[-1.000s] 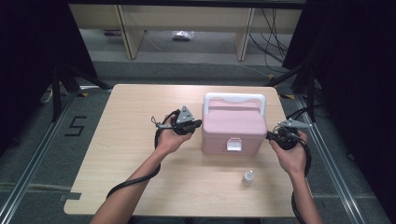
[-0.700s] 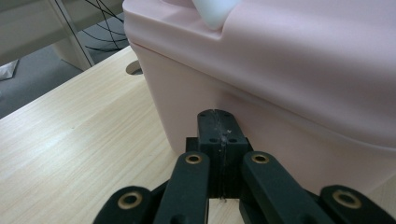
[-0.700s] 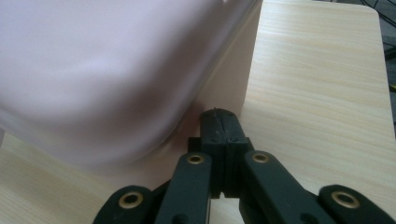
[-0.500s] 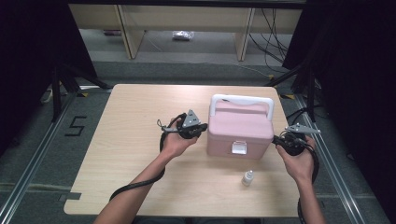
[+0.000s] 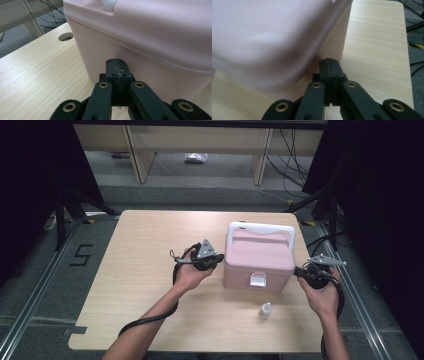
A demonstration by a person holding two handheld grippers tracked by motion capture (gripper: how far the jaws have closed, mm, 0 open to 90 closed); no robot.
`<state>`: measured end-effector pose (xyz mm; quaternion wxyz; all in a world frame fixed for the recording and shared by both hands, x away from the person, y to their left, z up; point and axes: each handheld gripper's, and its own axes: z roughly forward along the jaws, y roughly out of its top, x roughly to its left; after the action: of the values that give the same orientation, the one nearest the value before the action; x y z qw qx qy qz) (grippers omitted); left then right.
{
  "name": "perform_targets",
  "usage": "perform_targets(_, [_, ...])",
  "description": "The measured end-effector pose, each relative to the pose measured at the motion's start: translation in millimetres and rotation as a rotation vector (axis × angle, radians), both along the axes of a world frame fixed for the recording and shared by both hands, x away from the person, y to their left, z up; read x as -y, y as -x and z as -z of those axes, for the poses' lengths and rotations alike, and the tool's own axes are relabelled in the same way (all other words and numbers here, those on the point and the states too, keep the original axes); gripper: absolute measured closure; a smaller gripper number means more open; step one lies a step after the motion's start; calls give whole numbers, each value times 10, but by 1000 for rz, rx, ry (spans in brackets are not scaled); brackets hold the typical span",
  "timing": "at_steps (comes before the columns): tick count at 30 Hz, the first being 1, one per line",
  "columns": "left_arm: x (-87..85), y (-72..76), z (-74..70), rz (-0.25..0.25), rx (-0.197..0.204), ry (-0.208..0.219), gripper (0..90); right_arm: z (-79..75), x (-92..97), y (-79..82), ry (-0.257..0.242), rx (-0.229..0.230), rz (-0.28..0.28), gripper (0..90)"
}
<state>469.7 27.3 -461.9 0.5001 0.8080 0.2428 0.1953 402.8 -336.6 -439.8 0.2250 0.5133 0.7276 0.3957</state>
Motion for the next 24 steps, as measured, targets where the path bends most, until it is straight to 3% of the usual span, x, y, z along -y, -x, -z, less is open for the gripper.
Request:
perform_targets(1, [-1,-4,0,-5,-1,-8,897,-25,-21,29,-3,-24,33,900])
perform_targets(3, [4,-6,5,-10,-5,-5,896,-25,-23,29,-5,-24,33,900])
perform_targets(4, [11,-10,10,-12,-4,-7,897,-22,-14,16,19,4,17,900])
perform_targets(6, [12,-14,8,-12,-6,-8,897,-25,-32,30,2,-12,31,900])
perform_targets(7, [13,-21,5,-9,-4,-14,897,-22,-14,18,20,5,19,900])
perform_targets(13, [40,-61,2,-15,-2,-25,897,-20,-14,1,13,2,20,900])
perform_targets(14, [42,-59,3,-15,-1,-25,897,-19,-33,7,-3,-19,41,900])
perform_targets(15, [42,-57,6,-15,-1,-23,896,-16,-7,-14,18,8,28,900])
perform_targets(19, [0,-39,3,-5,-17,6,893,-14,-1,-22,-3,3,12,900])
perform_targets(20, [-19,-39,2,-10,-19,14,867,-14,2,-23,-4,6,12,900])
perform_targets(21, [-50,-40,-4,-19,-26,14,793,-36,-9,3,-3,4,60,894])
perform_targets(24, [-194,-24,-72,-73,-29,35,742,-56,52,9,14,26,64,880])
